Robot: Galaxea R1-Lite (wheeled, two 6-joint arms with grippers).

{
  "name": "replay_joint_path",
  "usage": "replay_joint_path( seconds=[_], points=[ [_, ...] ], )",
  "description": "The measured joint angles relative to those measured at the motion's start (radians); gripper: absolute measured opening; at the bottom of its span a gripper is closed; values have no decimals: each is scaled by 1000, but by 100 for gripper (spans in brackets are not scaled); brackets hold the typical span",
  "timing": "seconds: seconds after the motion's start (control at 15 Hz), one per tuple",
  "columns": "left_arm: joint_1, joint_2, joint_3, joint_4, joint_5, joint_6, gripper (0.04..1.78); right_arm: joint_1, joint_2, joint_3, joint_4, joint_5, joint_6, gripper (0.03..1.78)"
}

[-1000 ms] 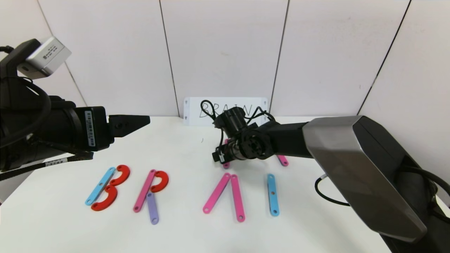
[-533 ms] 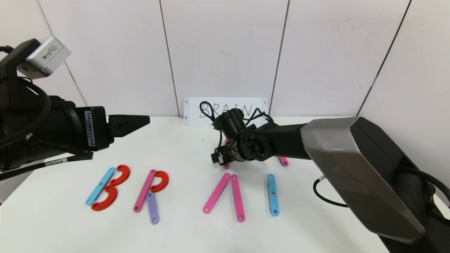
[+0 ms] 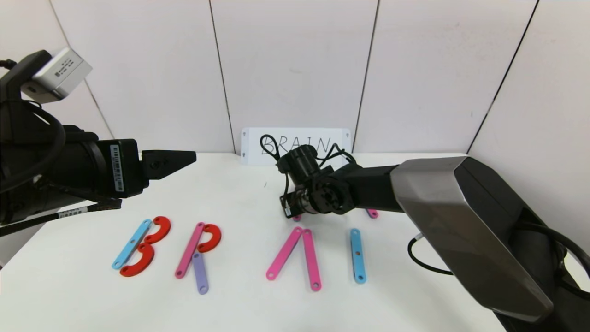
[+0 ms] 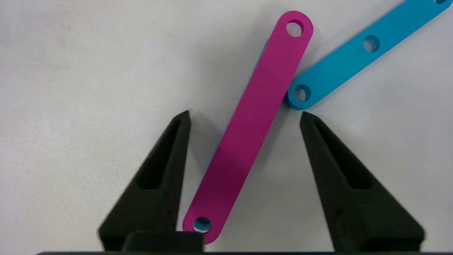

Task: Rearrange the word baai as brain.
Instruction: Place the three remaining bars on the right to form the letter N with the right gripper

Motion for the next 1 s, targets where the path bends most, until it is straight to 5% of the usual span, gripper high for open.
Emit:
replay_joint_path(
  seconds=[0.13, 0.33, 1.0],
  points=[
    [0, 0, 0, 0, 0, 0, 173, -1, 3, 0, -7, -1, 1, 62],
    [0, 0, 0, 0, 0, 0, 173, -8, 4, 1, -19, -24, 1, 32],
    [0, 0, -1, 0, 0, 1, 173, -59, -23, 1, -38, -76, -3, 30]
  ],
)
